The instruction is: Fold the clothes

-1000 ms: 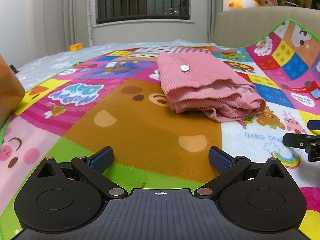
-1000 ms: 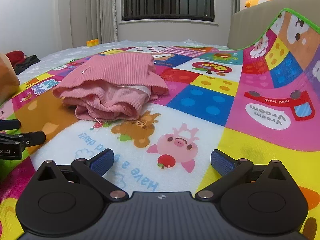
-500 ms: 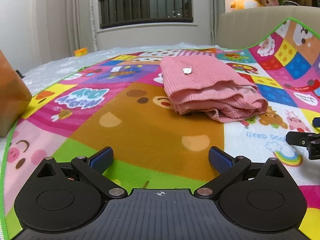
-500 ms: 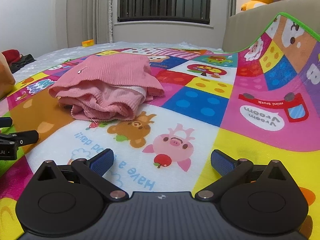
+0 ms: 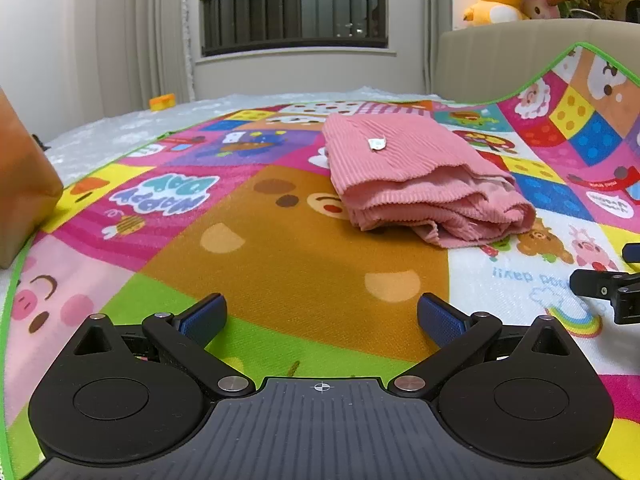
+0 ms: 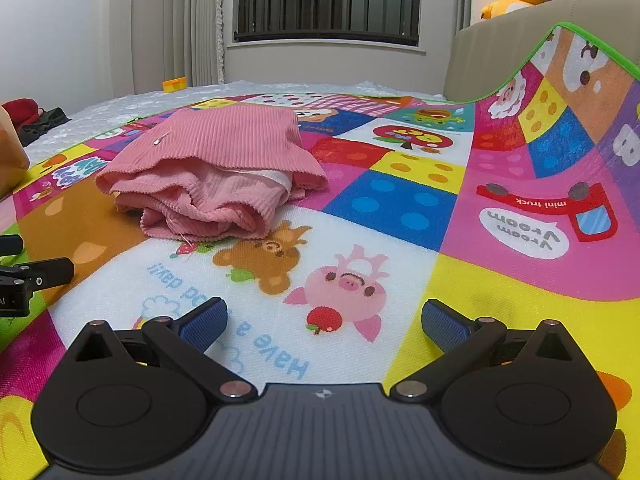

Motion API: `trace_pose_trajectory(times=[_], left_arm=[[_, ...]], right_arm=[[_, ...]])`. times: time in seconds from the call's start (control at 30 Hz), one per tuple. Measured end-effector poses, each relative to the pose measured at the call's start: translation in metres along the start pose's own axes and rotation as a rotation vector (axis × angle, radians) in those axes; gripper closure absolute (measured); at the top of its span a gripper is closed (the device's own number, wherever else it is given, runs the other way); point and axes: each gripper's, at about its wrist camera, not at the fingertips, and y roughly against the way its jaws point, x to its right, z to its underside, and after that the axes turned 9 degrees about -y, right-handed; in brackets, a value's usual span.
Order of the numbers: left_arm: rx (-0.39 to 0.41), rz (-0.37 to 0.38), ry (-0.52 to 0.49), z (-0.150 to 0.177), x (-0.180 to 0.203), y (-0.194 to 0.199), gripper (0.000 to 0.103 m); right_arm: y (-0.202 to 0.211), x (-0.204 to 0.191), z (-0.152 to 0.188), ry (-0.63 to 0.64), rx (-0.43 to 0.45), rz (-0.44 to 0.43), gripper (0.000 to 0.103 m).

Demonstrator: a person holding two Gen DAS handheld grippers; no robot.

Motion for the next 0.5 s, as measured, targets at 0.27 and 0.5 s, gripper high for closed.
trace_pose_trajectory(times=[0.27,0.5], left_arm=[[0.002,0.001,0.002,-0.0002,-0.0007,-0.0001,0.000],[0.005,-0.001,0.004,0.0004,-0.0006,0.0006,0.000]], right_arm=[[0.0002,0.0009,0.0001,-0.008,-0.001,-0.004,0.000],[0.0012,0.0017,0.0003,-0.013,0.005,-0.001,0.000]])
